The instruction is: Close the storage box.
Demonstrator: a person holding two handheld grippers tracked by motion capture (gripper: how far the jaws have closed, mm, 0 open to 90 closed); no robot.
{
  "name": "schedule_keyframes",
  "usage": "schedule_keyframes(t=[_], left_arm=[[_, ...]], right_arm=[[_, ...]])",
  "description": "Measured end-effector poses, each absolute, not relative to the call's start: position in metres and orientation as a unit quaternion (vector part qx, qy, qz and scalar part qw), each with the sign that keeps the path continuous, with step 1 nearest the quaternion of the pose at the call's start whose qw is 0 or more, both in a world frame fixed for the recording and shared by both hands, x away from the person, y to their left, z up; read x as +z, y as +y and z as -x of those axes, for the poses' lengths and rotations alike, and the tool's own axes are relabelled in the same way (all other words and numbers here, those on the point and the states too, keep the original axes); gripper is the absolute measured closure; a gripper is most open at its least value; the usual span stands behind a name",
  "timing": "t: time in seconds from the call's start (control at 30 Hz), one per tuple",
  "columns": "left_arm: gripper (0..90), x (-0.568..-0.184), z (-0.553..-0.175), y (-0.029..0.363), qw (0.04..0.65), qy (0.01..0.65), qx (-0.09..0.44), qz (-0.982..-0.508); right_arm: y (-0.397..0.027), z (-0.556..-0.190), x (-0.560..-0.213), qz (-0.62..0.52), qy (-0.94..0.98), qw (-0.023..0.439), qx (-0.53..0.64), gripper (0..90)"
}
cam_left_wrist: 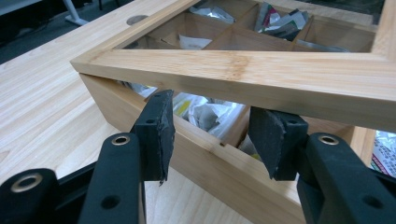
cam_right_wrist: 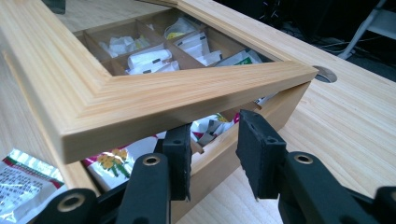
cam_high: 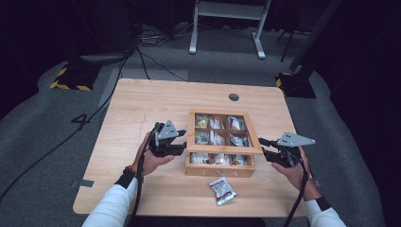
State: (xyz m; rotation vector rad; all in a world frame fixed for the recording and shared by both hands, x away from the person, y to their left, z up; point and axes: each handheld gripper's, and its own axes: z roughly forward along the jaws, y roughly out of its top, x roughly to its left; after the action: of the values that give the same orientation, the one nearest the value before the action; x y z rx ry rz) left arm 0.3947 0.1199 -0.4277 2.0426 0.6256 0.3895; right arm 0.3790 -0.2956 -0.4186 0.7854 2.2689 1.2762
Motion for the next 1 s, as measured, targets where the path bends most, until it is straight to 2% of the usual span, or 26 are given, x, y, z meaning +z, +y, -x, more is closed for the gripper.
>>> schedule_keyframes(t=[0.57,0.67,0.87,1.0], left_arm=[[50.4,-0.435,-0.382,0.122,0.441,0.241,0.160,-0.850],[50.3,-0.440,-0.380,0.119,0.421,0.240,0.160,-0.860],[52.1,-0.442,-0.375,0.123,0.431,0.242,0.162,-0.854],[51.1,-0.448,-0.371,0.126,0.405,0.244,0.166,-0.866]], right_arm=[[-0.306,-0.367,-0.424,-0.280,0.826,0.206,0.444,66.1],[-0.310,-0.366,-0.424,-0.283,0.820,0.201,0.456,66.3],[-0.311,-0.362,-0.420,-0.274,0.818,0.195,0.466,67.0],[-0.308,-0.361,-0.425,-0.272,0.826,0.188,0.457,67.4]])
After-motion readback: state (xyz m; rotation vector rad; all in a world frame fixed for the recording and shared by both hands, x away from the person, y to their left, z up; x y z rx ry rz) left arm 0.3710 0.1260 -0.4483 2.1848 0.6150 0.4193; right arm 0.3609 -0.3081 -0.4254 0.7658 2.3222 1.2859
